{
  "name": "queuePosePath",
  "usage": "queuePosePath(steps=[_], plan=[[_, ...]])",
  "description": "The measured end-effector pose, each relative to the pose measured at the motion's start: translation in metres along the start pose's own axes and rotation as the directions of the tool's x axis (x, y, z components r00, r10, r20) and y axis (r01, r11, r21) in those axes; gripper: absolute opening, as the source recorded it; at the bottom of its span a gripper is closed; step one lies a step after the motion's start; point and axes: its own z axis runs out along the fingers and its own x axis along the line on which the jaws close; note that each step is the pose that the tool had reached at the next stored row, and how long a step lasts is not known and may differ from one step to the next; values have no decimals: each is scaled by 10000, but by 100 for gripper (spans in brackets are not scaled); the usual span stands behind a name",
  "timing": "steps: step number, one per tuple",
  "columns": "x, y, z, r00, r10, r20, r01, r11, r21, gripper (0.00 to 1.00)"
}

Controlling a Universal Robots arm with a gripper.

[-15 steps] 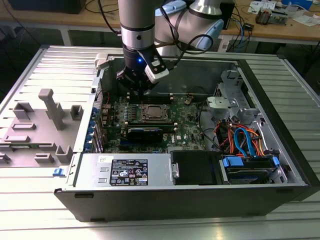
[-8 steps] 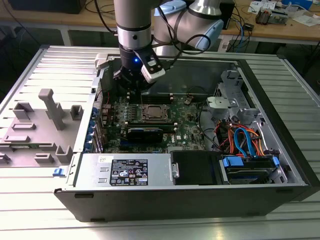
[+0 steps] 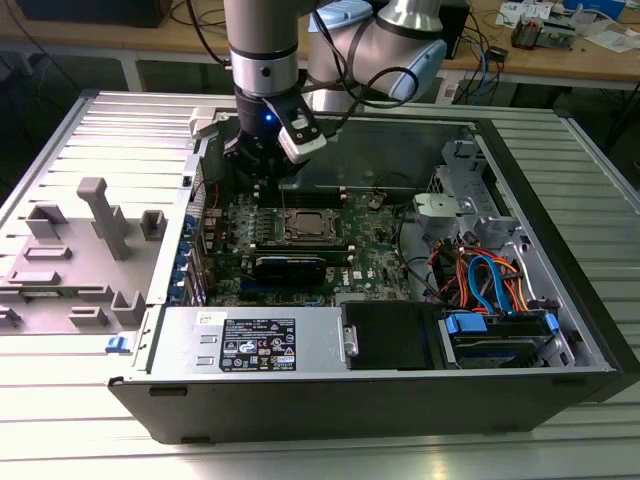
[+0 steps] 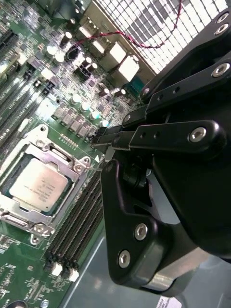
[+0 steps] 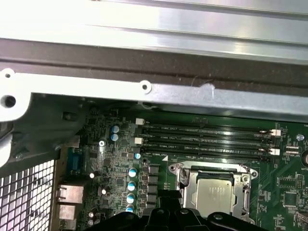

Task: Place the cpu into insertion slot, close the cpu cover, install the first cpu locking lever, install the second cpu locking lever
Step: 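Install the first cpu locking lever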

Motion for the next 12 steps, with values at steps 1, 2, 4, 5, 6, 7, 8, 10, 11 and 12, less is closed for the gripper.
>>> queuePosePath(steps=[1,2,4,5,6,7,8,10,11,12], plan=[[-1,17,0,10000,1,0,-1,10000,0,11],[-2,34,0,10000,1,0,-1,10000,0,11],[-3,52,1,10000,2,1,-2,10000,0,11],[-4,64,2,10000,1,1,-1,10000,-1,11],[-4,72,2,10000,1,1,-1,10000,-1,11],[-5,82,3,10000,2,1,-2,10000,-1,11],[-7,98,4,10000,1,1,-1,10000,0,11],[-9,119,5,10000,0,1,0,10000,-1,11],[-11,131,6,10000,1,1,-1,10000,-1,11],[-14,144,6,10000,1,0,-1,10000,-1,11]])
